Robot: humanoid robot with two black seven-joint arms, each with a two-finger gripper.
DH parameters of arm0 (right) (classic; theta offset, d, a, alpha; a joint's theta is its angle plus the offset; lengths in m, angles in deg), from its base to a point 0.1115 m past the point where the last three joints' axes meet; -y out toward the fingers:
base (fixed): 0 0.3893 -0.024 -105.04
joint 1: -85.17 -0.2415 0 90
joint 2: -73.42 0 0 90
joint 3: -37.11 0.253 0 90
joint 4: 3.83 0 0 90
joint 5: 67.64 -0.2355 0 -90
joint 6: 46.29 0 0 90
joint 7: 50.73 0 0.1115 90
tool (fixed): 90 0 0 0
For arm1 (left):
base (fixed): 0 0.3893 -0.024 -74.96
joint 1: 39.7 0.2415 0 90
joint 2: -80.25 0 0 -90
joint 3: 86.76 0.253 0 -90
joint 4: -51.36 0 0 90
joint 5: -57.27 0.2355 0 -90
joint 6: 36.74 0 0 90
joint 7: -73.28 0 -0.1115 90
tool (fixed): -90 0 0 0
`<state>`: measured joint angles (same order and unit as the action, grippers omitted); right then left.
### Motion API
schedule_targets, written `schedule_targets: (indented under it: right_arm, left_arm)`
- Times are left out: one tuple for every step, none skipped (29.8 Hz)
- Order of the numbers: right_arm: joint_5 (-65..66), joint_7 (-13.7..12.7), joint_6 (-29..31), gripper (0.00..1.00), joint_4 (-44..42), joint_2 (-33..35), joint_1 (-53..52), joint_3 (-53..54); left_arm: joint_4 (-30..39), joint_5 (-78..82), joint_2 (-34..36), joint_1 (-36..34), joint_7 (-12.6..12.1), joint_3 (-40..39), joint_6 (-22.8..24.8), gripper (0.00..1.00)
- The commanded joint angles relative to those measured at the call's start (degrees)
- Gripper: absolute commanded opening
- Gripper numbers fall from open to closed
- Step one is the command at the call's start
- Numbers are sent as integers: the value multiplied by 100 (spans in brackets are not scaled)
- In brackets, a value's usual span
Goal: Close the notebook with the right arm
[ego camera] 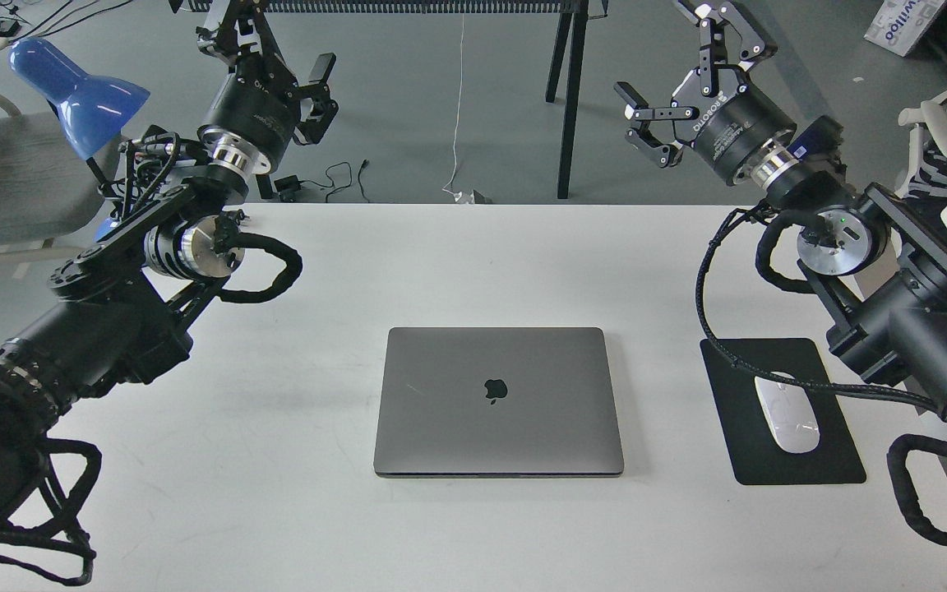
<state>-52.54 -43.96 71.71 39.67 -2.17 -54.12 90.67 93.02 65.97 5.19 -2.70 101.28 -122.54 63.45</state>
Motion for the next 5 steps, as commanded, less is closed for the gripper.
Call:
schedule_targets:
  right_arm:
    - [1,-1,0,100,-8,-17,-11,-21]
    - [1,-1,0,100,-8,-17,-11,-30]
    - [1,-1,0,100,1,-17,-11,-30]
    - [1,-1,0,100,1,-17,-11,-30]
    - [1,-1,0,100,1,-17,-11,-30]
  left_arm:
    - [0,0,1,0,0,0,0,100]
    - [0,0,1,0,0,0,0,100]
    - [0,0,1,0,0,0,0,100]
    - [0,0,1,0,0,0,0,100]
    - [0,0,1,0,0,0,0,100]
